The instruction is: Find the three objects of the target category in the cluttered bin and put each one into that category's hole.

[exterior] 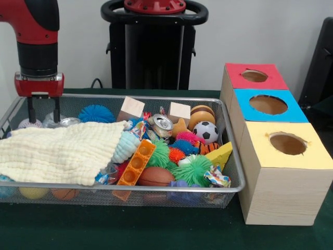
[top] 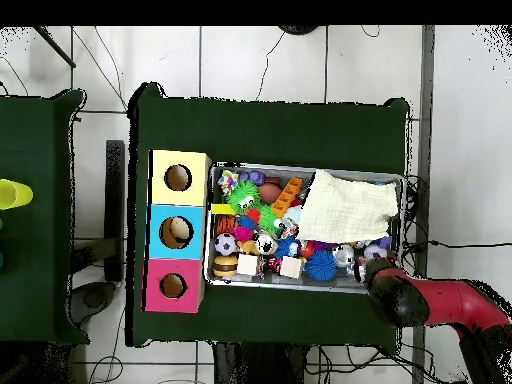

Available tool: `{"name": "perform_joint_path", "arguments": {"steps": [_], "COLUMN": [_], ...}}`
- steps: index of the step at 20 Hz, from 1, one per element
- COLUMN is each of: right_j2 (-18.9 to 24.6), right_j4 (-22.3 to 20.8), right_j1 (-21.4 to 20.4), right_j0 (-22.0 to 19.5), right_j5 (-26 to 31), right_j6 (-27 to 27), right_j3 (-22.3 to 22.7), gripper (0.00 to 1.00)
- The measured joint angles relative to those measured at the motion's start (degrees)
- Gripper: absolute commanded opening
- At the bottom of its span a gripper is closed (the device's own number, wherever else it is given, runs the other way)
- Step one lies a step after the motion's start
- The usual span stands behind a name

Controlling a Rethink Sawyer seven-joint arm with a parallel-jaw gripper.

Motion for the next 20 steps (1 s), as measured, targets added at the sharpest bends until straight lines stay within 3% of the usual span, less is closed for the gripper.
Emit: {"name": "perform_joint_path", "arguments": {"steps": [20], "right_j2": [0.01], "right_j4": [0.06], "right_j1": [-0.01], "right_j0": [0.19], "right_j5": [4.09], "right_j6": [0.00], "right_j3": [0.03], "gripper": [1.00]}}
